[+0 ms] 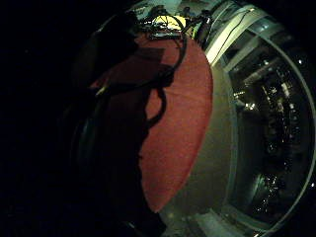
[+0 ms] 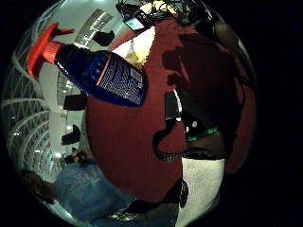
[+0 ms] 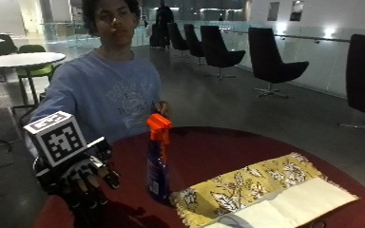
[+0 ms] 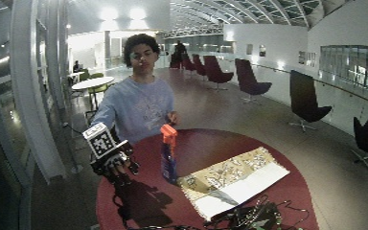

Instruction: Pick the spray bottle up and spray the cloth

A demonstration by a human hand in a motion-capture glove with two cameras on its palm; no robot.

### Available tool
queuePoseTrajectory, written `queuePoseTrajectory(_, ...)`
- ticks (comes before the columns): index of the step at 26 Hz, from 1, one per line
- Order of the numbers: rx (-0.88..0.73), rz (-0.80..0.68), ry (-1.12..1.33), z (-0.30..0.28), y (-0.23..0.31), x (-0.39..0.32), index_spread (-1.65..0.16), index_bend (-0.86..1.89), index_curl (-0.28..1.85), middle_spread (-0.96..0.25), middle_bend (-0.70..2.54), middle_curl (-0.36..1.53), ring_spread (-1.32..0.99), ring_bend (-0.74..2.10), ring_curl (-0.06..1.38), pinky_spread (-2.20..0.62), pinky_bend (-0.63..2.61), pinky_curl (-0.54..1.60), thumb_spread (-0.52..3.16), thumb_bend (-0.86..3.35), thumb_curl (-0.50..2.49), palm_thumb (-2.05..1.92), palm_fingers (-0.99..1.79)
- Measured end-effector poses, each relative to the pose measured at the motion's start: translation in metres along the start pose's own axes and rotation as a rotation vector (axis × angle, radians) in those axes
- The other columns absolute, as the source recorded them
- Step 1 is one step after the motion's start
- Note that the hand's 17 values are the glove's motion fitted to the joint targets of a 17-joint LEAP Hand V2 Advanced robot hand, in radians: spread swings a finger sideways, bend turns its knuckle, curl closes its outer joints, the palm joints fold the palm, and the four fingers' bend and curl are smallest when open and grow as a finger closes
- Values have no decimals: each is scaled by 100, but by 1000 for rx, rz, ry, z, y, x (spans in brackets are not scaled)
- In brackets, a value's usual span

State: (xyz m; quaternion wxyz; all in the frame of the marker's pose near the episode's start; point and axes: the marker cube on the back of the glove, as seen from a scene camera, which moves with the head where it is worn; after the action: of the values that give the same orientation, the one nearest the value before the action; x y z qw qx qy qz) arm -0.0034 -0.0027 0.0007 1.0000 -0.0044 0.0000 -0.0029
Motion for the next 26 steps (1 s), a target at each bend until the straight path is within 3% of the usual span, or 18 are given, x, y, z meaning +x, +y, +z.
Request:
queuePoseTrajectory(9, -31, -33, -5, 6, -7, -15, -32, 22, 21, -3, 36, 19, 2, 30, 17, 18, 23, 16, 83, 34, 18, 57, 63)
queuePoseTrajectory(21, -46, -53, -57, 3, -8, -19, -38, 12, 22, -4, 33, 26, 2, 32, 22, 22, 25, 24, 105, 27, 26, 61, 56)
queuePoseTrajectory(23, -58, -57, -167, 3, -9, -23, -39, 12, 22, -4, 33, 27, 2, 32, 23, 22, 25, 24, 106, 26, 27, 62, 56)
queuePoseTrajectory(26, -50, -52, -536, 3, -13, -35, -39, 11, 22, -4, 32, 28, 1, 34, 24, 22, 27, 26, 108, 22, 27, 60, 56)
